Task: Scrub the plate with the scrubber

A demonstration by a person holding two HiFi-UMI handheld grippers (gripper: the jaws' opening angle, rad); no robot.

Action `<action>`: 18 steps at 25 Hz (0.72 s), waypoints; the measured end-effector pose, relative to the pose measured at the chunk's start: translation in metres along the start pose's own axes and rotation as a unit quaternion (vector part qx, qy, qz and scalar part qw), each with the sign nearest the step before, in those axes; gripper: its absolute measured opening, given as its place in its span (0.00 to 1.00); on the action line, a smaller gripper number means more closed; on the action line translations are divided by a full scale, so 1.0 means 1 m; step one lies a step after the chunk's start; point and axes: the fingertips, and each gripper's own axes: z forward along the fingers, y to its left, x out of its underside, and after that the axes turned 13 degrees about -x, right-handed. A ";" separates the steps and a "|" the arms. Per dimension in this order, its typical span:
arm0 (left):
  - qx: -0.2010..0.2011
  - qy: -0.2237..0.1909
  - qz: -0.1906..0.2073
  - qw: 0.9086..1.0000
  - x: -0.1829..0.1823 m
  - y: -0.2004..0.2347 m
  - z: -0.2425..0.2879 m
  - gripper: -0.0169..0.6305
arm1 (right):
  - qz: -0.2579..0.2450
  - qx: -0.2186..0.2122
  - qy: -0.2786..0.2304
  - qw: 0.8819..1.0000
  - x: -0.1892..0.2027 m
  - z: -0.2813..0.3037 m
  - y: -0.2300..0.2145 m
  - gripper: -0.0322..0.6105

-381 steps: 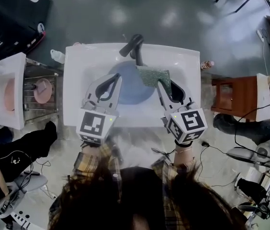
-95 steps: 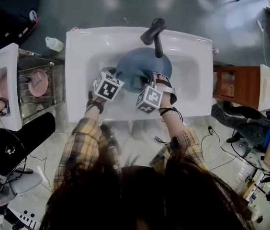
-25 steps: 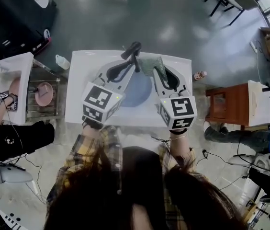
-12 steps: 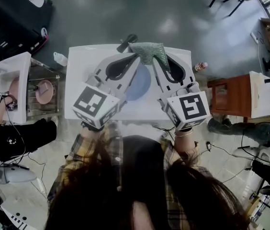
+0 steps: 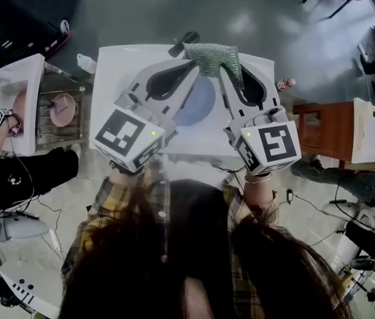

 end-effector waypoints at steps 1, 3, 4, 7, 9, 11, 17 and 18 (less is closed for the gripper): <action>-0.001 0.000 0.004 1.000 0.001 0.001 0.000 0.05 | -0.001 -0.002 0.001 1.000 0.000 0.001 0.001 0.20; -0.002 -0.001 0.010 1.000 0.003 0.002 0.000 0.05 | -0.003 -0.004 0.002 1.000 0.000 0.002 0.001 0.20; -0.002 0.000 0.011 1.000 0.003 0.002 0.000 0.05 | -0.003 -0.005 0.003 1.000 0.000 0.002 0.001 0.20; -0.001 0.000 0.008 1.000 0.003 0.001 0.001 0.05 | 0.003 -0.010 -0.001 1.000 0.002 0.004 0.001 0.20; 0.001 0.002 0.004 1.000 0.005 0.000 0.002 0.05 | 0.004 -0.011 -0.001 1.000 0.003 0.004 0.001 0.20; 0.001 0.003 0.002 1.000 0.006 0.000 0.002 0.05 | 0.003 -0.012 -0.001 1.000 0.003 0.003 0.000 0.20; -0.002 0.003 0.003 1.000 0.006 0.006 0.000 0.05 | 0.009 -0.005 -0.004 1.000 0.003 0.004 -0.001 0.20; -0.002 0.002 0.003 1.000 0.006 0.006 0.001 0.05 | 0.009 -0.004 -0.004 1.000 0.003 0.004 -0.001 0.20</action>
